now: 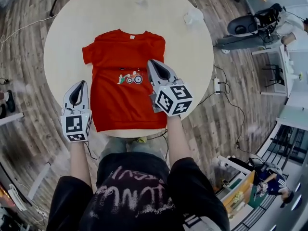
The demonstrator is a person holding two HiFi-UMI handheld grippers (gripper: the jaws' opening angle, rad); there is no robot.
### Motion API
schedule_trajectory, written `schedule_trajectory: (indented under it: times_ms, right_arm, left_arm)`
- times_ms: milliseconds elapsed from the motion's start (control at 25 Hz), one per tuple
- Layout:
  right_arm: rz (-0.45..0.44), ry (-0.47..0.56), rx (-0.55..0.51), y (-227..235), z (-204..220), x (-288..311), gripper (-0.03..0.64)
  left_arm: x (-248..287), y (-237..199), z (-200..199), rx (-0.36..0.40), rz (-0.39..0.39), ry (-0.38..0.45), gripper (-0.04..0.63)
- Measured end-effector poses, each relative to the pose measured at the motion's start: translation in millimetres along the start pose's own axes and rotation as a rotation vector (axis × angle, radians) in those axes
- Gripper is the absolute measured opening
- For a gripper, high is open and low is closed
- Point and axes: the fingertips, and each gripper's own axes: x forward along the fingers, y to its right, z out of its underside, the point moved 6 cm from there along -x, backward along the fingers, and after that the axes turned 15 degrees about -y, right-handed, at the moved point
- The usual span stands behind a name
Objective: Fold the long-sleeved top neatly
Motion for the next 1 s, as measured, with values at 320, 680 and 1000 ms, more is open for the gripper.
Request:
schedule_trajectory:
  times_ms: [320, 680, 1000]
  right_arm:
    - [0.061, 0.083, 0.061, 34, 33, -85, 0.005]
    - [0.079, 0.156, 0.016, 33, 61, -188, 0.005]
    - [0.063, 0.227, 0.004, 20, 99, -276, 0.005]
  left_arm:
    - [-13, 55, -14, 0.053, 0.008, 0.019, 0.012]
    - [-84, 112, -13, 0.088, -0.043, 0.066, 0.012]
    - [-161, 168, 6, 0.104, -0.106, 0.120, 0.012]
